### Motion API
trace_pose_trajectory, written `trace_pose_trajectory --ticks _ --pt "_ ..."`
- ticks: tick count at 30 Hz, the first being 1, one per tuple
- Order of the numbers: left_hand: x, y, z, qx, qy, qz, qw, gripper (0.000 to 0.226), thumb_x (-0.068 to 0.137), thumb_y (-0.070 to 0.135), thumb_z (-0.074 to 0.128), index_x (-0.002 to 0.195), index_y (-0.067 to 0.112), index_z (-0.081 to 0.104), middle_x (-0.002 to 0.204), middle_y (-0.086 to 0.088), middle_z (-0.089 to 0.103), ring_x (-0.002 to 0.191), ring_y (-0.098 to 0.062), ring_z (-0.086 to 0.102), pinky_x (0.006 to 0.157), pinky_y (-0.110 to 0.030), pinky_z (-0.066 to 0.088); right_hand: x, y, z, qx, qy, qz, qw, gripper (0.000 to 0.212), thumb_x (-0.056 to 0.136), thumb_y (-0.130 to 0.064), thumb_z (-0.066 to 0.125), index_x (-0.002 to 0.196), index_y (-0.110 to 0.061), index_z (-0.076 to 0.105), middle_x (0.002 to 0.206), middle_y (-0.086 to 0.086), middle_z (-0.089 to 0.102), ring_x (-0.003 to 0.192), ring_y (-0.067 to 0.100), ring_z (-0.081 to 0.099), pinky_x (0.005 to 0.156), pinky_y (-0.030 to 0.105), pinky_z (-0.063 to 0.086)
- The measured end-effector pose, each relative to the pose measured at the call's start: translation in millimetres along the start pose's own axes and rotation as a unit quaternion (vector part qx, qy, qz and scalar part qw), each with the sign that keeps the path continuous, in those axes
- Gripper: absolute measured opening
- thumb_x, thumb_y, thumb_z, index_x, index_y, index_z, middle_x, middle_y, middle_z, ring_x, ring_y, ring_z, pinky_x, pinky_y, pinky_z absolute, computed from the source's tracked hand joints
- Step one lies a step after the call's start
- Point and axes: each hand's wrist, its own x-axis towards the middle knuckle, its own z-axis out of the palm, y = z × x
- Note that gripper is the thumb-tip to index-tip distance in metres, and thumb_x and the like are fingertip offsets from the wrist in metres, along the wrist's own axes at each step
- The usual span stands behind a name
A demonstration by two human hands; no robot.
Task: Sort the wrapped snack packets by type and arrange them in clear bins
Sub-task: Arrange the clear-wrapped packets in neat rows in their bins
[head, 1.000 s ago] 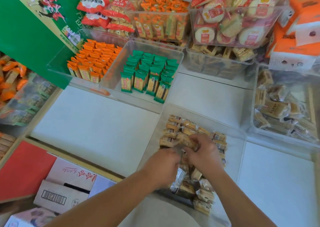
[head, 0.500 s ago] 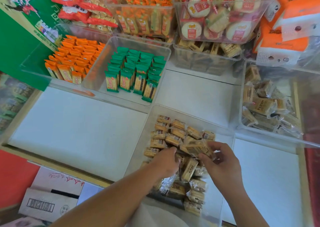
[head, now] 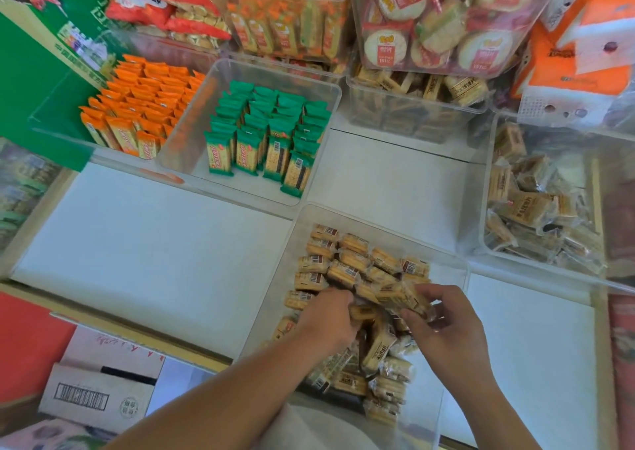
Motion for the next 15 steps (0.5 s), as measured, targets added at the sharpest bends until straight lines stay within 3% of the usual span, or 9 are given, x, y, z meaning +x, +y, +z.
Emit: trace_pose_trajectory --ticks 4,8,12,15 --pt "-14 -7 -14 0.079 0.034 0.080 0.993 0.025 0.096 0.029 0.061 0.121 0.025 0.054 0.092 0.006 0.066 0.082 -0.015 0.066 0.075 -0.037 0.061 -3 2 1 0.012 0.006 -0.011 1.000 0.046 0.076 -0.005 0.086 0.101 -0.037 0.065 0.096 -0.017 0.064 0.075 0.015 0.059 0.062 0.011 0.046" --pt "-18 -16 -30 0.159 0.081 0.169 0.969 0.036 0.091 0.019 0.065 0.126 0.025 0.059 0.116 0.006 0.064 0.105 -0.015 0.058 0.085 -0.035 0.057 -2 -3 8 -0.002 -0.021 -0.041 0.999 0.046 0.075 -0.008 0.088 0.101 -0.039 0.066 0.101 -0.011 0.066 0.076 0.013 0.059 0.064 0.015 0.048" --pt "-11 -28 -44 0.212 0.113 0.212 0.947 0.030 0.092 0.022 0.066 0.122 0.023 0.062 0.119 0.005 0.065 0.112 -0.016 0.051 0.087 -0.032 0.050 -1 -12 21 -0.009 -0.030 -0.059 0.998 0.042 0.076 -0.010 0.087 0.104 -0.034 0.067 0.104 -0.013 0.063 0.083 0.004 0.060 0.067 0.011 0.048" --pt "-7 -29 -47 0.242 0.114 0.232 0.935 0.030 0.093 0.026 0.067 0.122 0.019 0.063 0.125 0.002 0.057 0.116 -0.018 0.047 0.089 -0.031 0.043 1 -9 31 -0.085 -0.038 -0.095 0.991 0.040 0.076 -0.013 0.087 0.109 -0.027 0.068 0.105 -0.014 0.059 0.081 0.003 0.060 0.065 0.012 0.049"
